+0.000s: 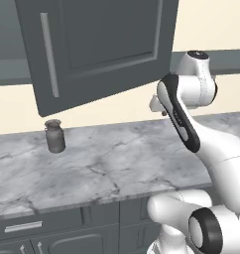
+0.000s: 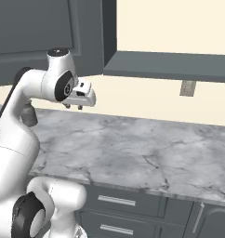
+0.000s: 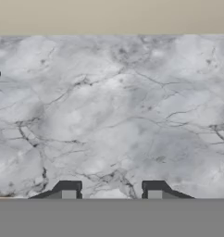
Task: Close all open cabinet doors.
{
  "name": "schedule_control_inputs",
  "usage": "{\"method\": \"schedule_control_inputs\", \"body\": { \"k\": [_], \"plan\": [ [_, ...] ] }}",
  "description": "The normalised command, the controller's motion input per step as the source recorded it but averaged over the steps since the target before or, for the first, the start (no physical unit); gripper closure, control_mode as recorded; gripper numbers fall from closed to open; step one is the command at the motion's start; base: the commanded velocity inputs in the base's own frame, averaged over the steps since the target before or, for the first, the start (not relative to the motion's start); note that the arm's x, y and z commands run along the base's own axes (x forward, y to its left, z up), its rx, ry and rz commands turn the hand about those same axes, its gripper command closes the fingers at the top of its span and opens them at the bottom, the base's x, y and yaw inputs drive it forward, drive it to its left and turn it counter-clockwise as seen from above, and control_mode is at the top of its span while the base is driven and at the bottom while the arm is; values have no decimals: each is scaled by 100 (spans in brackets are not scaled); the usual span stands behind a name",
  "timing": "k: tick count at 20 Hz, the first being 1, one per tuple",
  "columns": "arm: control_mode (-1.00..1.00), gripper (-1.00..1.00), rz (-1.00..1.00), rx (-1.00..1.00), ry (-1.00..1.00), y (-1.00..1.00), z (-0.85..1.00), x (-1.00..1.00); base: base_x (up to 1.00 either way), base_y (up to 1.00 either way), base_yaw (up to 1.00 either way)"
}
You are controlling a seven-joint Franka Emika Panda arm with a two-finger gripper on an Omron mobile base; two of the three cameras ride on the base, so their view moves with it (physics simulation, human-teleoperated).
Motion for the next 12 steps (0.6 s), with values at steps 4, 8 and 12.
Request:
{"method": "schedule_control_inputs", "body": {
  "k": [4,8,12],
  "plan": [
    [-100,-100,4,0,-3,2,0,-46,0,0,0],
    [-100,-100,7,3,-19,14,0,-100,0,0,0],
    [-100,-100,8,0,-37,27,20,-93,0,0,0]
  ]
}}
